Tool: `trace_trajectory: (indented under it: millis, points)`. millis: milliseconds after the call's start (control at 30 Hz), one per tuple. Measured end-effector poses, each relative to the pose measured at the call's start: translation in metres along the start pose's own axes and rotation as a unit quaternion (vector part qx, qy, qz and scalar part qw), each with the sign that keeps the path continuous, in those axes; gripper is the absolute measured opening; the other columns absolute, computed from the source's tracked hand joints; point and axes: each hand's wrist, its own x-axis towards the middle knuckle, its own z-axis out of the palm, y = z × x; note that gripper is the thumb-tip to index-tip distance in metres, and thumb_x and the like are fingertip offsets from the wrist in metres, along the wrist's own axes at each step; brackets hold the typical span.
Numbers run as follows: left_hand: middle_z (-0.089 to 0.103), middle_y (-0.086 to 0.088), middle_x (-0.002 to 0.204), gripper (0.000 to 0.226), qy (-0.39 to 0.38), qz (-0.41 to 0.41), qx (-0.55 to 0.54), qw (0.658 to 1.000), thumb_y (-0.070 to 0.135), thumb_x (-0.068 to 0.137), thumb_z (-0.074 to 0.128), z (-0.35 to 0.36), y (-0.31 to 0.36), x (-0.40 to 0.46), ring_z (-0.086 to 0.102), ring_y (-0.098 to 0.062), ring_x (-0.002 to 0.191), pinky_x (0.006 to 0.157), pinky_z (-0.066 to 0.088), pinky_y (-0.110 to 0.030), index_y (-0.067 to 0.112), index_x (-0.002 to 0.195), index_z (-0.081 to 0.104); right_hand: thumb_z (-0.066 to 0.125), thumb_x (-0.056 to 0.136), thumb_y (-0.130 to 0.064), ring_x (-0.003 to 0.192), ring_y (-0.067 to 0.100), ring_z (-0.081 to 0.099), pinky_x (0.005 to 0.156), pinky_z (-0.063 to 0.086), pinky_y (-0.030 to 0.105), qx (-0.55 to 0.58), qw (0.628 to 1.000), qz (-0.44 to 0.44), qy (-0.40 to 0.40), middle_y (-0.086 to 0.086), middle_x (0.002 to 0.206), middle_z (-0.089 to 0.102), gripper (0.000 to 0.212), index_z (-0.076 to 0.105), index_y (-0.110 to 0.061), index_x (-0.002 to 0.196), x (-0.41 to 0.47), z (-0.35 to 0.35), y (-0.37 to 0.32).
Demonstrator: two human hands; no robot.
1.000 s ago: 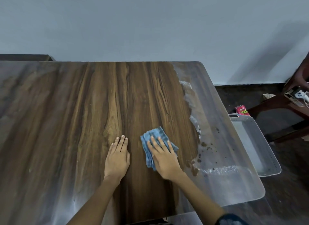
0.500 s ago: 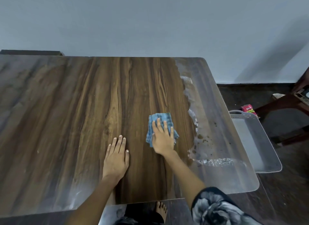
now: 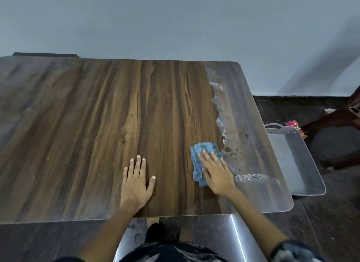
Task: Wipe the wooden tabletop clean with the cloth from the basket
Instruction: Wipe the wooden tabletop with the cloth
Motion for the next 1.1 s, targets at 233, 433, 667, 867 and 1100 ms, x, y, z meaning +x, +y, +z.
trace_trajectory:
  millis: [233, 433, 667, 867, 1100]
  points:
    - [0.017, -0.008, 0.153, 0.072, -0.001, -0.03, -0.022, 0.999, 0.053, 0.088, 0.012, 0.005, 0.017, -0.023, 0.01, -0.024, 0.142, 0.114, 0.007, -0.042, 0.012, 0.145, 0.022, 0.027, 0.101, -0.026, 0.145, 0.019, -0.009, 0.112, -0.012, 0.04, 0.012, 1.0, -0.023, 0.011, -0.003, 0.158, -0.004, 0.055, 0.005, -0.022, 0.151, 0.025, 0.007, -0.076]
    - [0.022, -0.005, 0.152, 0.065, 0.022, -0.065, -0.05, 0.996, 0.046, 0.09, 0.01, 0.006, 0.029, -0.034, 0.015, -0.024, 0.142, 0.114, 0.011, -0.044, 0.014, 0.144, 0.028, 0.052, 0.077, -0.039, 0.131, 0.012, 0.043, 0.108, 0.036, 0.038, -0.075, 0.981, -0.176, -0.034, -0.01, 0.14, 0.048, 0.06, 0.043, -0.025, 0.136, -0.061, 0.051, -0.068]
    - [0.013, -0.002, 0.155, 0.049, 0.008, -0.094, -0.07, 0.993, 0.023, 0.098, 0.027, 0.003, 0.058, -0.036, 0.003, -0.021, 0.144, 0.115, 0.001, -0.044, 0.016, 0.146, 0.021, 0.024, 0.093, -0.034, 0.142, 0.014, 0.007, 0.117, 0.01, 0.044, -0.004, 0.99, -0.137, -0.008, -0.012, 0.153, 0.018, 0.055, 0.02, -0.027, 0.147, -0.093, 0.032, 0.018]
    - [0.011, 0.002, 0.156, 0.049, -0.015, -0.031, -0.056, 0.998, 0.029, 0.099, 0.026, 0.004, 0.077, -0.031, 0.001, -0.018, 0.144, 0.115, 0.001, -0.042, 0.02, 0.146, 0.02, 0.027, 0.102, -0.024, 0.143, 0.011, -0.012, 0.117, -0.005, 0.037, 0.049, 0.999, -0.014, 0.008, -0.013, 0.156, -0.007, 0.053, 0.005, -0.027, 0.15, -0.028, 0.007, 0.018]
    - [0.019, 0.002, 0.154, 0.072, -0.013, 0.05, -0.067, 0.996, 0.045, 0.083, 0.0, 0.007, 0.088, -0.008, 0.008, -0.014, 0.143, 0.114, -0.001, -0.035, 0.018, 0.144, 0.026, 0.026, 0.099, -0.023, 0.145, 0.016, -0.009, 0.114, -0.01, 0.038, 0.023, 0.999, -0.043, 0.0, -0.007, 0.158, -0.001, 0.055, 0.008, -0.021, 0.151, -0.01, 0.006, -0.032]
